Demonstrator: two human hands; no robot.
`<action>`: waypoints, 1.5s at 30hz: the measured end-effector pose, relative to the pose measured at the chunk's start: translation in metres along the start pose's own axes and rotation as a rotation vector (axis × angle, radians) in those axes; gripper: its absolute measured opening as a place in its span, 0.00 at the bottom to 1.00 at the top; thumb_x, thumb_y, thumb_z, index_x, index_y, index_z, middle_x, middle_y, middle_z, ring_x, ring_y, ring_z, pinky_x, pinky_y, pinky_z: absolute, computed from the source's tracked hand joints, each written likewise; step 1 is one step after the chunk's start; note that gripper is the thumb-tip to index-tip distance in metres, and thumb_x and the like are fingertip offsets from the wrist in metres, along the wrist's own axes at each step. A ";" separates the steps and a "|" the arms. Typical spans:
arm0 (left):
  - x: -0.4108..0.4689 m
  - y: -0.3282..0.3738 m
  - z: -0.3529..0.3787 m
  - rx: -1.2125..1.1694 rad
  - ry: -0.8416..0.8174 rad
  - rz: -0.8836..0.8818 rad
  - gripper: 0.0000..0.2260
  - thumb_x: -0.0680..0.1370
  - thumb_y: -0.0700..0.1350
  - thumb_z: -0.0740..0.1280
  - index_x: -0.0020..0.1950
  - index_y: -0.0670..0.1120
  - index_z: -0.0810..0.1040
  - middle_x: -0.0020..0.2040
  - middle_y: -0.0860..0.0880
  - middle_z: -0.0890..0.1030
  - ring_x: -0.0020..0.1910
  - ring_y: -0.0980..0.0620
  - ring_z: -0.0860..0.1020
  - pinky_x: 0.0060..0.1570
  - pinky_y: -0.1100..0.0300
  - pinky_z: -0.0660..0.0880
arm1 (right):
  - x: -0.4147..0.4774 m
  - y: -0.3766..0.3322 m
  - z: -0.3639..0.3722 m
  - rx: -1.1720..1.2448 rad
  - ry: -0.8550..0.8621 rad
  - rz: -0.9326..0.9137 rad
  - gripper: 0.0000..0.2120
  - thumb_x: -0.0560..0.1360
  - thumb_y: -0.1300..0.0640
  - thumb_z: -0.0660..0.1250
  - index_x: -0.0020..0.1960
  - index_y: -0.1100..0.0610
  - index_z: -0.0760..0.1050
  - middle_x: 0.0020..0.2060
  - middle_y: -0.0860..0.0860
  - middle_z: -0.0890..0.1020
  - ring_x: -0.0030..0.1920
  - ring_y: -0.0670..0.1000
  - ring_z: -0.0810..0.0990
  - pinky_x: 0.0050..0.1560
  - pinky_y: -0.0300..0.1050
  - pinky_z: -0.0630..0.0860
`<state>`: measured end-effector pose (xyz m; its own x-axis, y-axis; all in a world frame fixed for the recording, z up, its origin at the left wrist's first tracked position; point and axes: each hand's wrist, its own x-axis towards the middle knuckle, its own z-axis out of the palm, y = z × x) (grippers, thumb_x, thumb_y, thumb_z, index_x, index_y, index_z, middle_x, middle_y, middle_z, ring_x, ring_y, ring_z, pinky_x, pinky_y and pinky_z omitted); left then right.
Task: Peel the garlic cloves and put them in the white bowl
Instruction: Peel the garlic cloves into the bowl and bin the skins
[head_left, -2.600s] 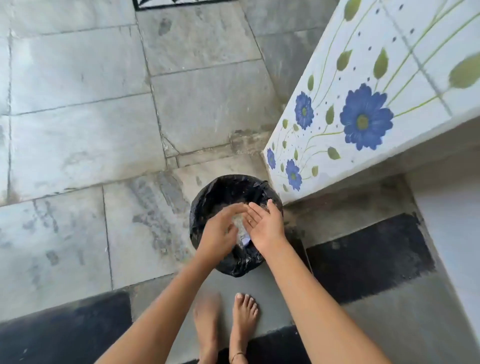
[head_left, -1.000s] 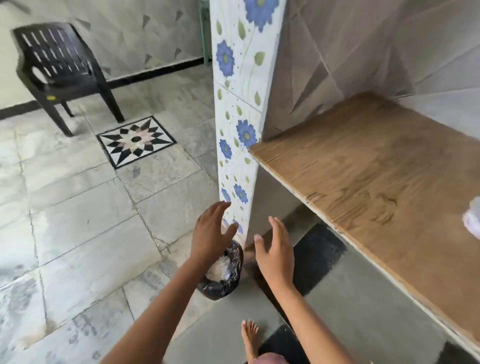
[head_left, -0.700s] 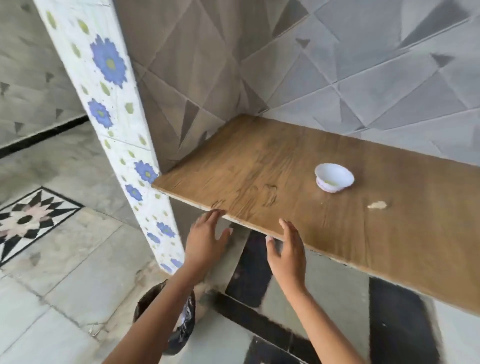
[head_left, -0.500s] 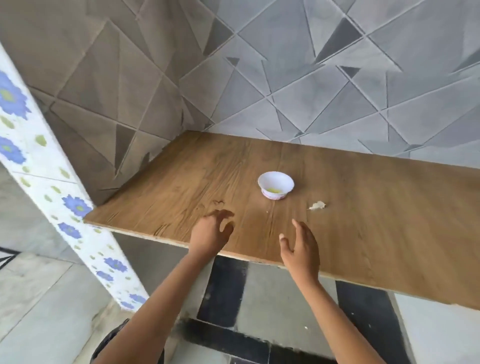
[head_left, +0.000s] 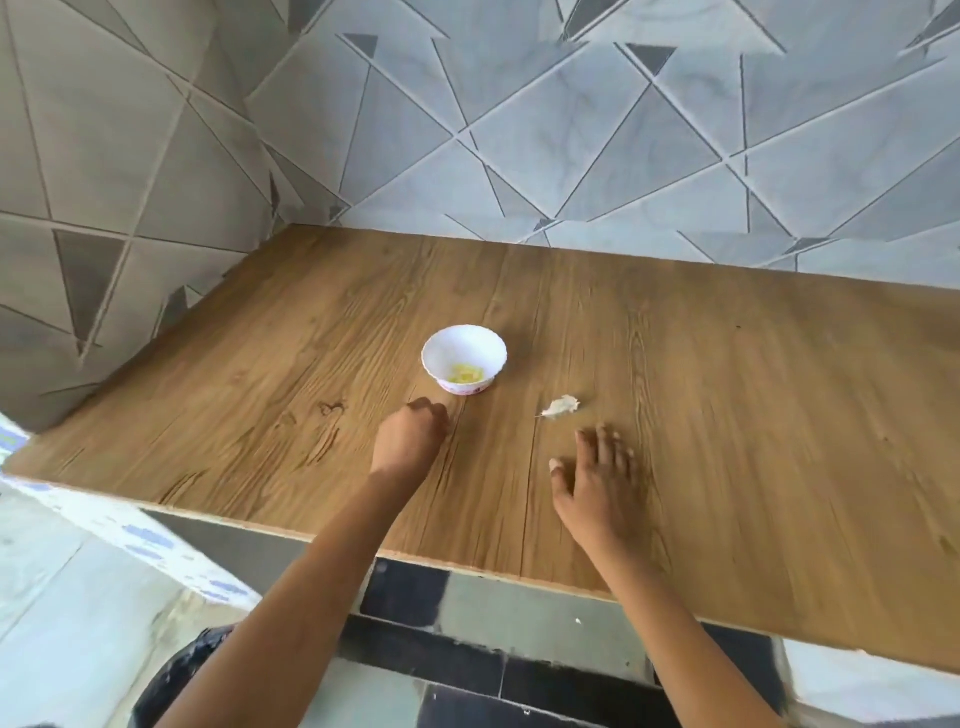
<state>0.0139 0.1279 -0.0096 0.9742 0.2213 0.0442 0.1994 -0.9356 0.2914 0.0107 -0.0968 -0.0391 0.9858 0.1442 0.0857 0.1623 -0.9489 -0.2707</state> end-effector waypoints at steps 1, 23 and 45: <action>0.001 -0.001 0.000 0.057 -0.003 0.023 0.08 0.78 0.41 0.61 0.52 0.42 0.79 0.50 0.44 0.79 0.47 0.42 0.78 0.42 0.52 0.75 | 0.000 -0.001 0.000 0.003 0.001 0.002 0.29 0.80 0.44 0.50 0.76 0.57 0.55 0.76 0.58 0.54 0.76 0.57 0.50 0.74 0.53 0.44; 0.109 0.023 -0.042 -0.107 -0.021 0.083 0.09 0.73 0.37 0.64 0.45 0.48 0.82 0.49 0.48 0.82 0.46 0.45 0.80 0.40 0.57 0.74 | 0.024 0.006 0.000 0.042 0.028 0.105 0.28 0.80 0.43 0.50 0.75 0.57 0.59 0.75 0.56 0.58 0.76 0.56 0.53 0.74 0.51 0.47; 0.105 0.027 -0.049 0.191 -0.020 0.056 0.08 0.78 0.44 0.64 0.54 0.49 0.81 0.54 0.49 0.80 0.48 0.48 0.78 0.40 0.59 0.68 | 0.022 0.007 0.000 0.088 0.049 0.093 0.27 0.80 0.45 0.54 0.75 0.58 0.59 0.75 0.57 0.58 0.76 0.56 0.53 0.75 0.52 0.46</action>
<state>0.1158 0.1395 0.0496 0.9858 0.1640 0.0353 0.1597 -0.9819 0.1022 0.0339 -0.1007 -0.0392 0.9939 0.0409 0.1025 0.0756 -0.9289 -0.3625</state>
